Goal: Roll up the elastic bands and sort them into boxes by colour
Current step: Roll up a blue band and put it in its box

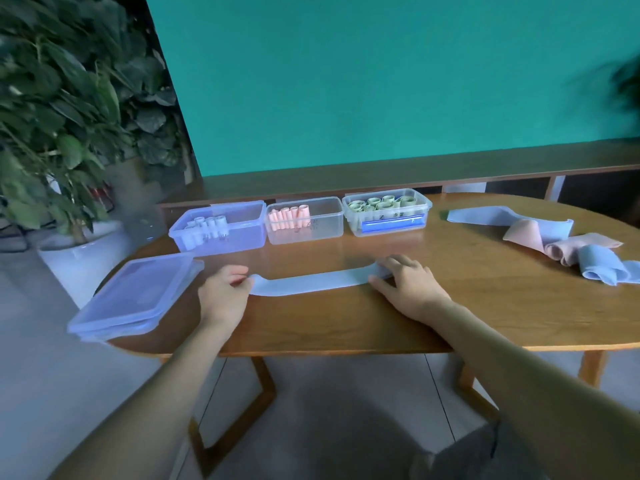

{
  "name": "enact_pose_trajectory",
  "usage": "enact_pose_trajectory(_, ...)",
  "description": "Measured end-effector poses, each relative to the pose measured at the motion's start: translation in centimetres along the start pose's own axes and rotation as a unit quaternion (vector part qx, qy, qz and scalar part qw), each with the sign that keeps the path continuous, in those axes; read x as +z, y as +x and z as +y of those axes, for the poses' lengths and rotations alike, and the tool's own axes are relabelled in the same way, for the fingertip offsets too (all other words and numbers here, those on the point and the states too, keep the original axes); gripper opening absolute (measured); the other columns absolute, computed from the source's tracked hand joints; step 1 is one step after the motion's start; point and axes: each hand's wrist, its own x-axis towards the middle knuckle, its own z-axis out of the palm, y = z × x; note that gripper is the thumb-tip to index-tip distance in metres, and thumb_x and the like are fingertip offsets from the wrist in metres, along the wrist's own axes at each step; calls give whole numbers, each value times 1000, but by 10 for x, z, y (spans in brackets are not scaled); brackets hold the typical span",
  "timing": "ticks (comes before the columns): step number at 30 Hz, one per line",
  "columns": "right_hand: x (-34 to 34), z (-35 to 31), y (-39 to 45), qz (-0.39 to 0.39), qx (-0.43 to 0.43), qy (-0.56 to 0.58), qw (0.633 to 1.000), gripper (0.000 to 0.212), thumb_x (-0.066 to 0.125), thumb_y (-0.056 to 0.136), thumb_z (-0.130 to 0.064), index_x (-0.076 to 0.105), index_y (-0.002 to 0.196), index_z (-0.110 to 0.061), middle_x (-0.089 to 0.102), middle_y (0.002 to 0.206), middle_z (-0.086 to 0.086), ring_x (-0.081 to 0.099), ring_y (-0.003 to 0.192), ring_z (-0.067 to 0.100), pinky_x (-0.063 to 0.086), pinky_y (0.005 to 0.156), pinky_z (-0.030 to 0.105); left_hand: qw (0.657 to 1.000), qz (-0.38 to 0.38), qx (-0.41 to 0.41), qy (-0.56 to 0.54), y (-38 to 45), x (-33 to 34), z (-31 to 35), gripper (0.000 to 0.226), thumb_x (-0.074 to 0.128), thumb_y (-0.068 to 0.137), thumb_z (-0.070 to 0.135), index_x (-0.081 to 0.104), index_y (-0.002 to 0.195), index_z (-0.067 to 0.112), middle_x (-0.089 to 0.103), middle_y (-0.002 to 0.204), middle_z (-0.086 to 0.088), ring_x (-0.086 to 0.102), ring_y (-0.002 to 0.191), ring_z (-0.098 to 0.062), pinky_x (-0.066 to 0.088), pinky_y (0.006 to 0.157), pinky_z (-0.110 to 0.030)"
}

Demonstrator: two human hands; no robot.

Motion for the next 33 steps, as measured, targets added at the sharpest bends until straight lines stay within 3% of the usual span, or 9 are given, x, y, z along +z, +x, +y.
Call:
enact_pose_trajectory(3,3,0,11,-17,3,-8,1000,54,35,103,-59,47,147,-31,42,155,-2,36,142,25,26,115,42,1000,20,9,-2,10,1,-5,20,69,92,19,72,111,19,73,106,5,63,96,-9,47,99,-26)
enact_pose_trajectory(6,4,1,13,-17,-24,-11,999,45,40,101,-59,59,132,-32,54,141,-5,44,131,24,33,109,39,999,30,36,-8,23,5,-8,18,69,92,18,73,110,17,74,107,3,68,98,-16,52,100,-36)
enact_pose_trajectory(9,3,2,4,-4,-79,28,996,41,52,96,-59,65,123,-31,60,121,-10,53,115,16,44,97,31,997,34,62,12,35,8,-5,16,67,94,15,73,108,11,74,105,-2,67,99,-17,48,93,-26)
enact_pose_trajectory(14,0,-1,-21,-1,-147,144,978,30,70,86,-57,73,99,-30,61,93,-18,58,89,3,45,78,18,996,27,81,30,50,19,1,11,65,96,14,73,101,10,73,100,-1,65,95,-18,39,83,-18)
enact_pose_trajectory(17,-1,-4,-30,6,-183,181,966,32,77,80,-55,75,95,-27,64,93,-18,61,89,6,43,75,13,993,24,110,31,56,27,9,12,64,95,13,74,101,12,73,100,-1,65,95,-17,43,86,-23)
enact_pose_trajectory(20,-3,-11,-34,-8,-188,217,958,36,80,76,-56,77,96,-26,67,94,-16,62,88,9,45,74,16,992,12,123,10,63,35,25,14,64,94,9,74,104,11,74,102,-1,65,94,-13,43,85,-17)
enact_pose_trajectory(25,4,-33,-49,-74,-209,282,933,38,88,72,-46,76,102,-26,67,100,-12,63,87,13,48,76,18,989,-23,145,-12,79,45,54,14,65,94,7,72,106,12,72,102,2,67,98,-13,46,85,-17)
enact_pose_trajectory(28,7,-43,-56,-104,-226,274,929,38,89,74,-39,76,106,-24,66,105,-11,64,95,13,50,81,20,987,-94,129,23,83,50,58,16,70,92,11,73,107,16,72,109,1,66,104,-14,47,87,-22)
enact_pose_trajectory(33,8,-48,-60,-104,-243,260,929,38,89,75,-33,75,109,-23,65,107,-11,62,97,11,48,83,17,971,-189,142,25,44,42,51,12,75,89,25,77,97,33,72,108,18,64,107,-8,48,100,-31)
